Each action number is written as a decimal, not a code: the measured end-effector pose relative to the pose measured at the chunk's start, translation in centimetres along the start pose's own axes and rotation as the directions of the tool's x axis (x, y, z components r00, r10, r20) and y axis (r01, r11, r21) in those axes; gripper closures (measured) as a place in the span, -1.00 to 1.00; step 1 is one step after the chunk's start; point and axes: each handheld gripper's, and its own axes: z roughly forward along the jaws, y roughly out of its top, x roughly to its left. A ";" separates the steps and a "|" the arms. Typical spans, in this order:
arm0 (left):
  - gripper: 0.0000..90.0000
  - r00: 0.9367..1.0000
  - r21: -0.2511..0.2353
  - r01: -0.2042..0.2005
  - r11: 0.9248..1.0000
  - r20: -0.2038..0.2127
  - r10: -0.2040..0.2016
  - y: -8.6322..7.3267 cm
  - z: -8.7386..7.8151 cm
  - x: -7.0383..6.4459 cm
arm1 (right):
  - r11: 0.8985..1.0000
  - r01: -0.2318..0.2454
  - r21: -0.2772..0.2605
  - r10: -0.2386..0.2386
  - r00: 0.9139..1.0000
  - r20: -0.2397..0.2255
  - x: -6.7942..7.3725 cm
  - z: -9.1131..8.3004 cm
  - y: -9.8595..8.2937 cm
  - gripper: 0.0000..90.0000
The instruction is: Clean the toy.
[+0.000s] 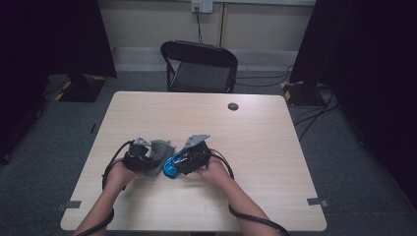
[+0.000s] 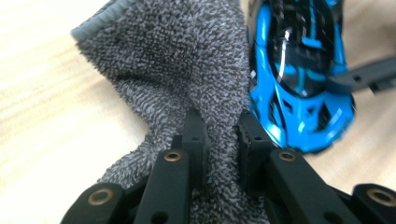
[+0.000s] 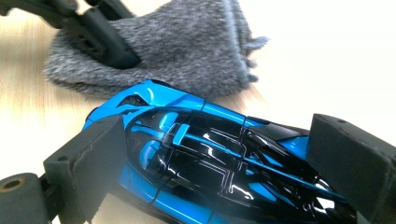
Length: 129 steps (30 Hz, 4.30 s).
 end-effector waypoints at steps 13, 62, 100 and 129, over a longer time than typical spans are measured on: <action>0.68 0.999 0.026 0.017 1.000 0.051 -0.018 -2.4 -2.1 -1.2 | 1.000 -0.006 -0.003 0.006 1.000 0.007 0.0 -0.1 -0.1 -0.89; 0.64 0.972 -0.149 -0.161 0.976 0.148 0.183 8.9 -0.4 -9.1 | 0.995 -0.100 0.027 0.098 0.993 0.058 -6.5 -12.9 -3.1 -0.63; -0.11 0.939 -0.131 -0.272 0.953 0.181 0.293 9.0 8.8 -15.4 | 0.983 -0.184 0.001 0.183 0.977 0.112 -8.3 -19.4 -7.7 -0.66; -0.53 0.989 -0.107 -0.143 0.984 -0.047 0.139 5.6 5.1 -5.1 | 0.990 -0.042 0.133 0.045 0.999 -0.024 -4.2 -12.4 -6.4 -0.58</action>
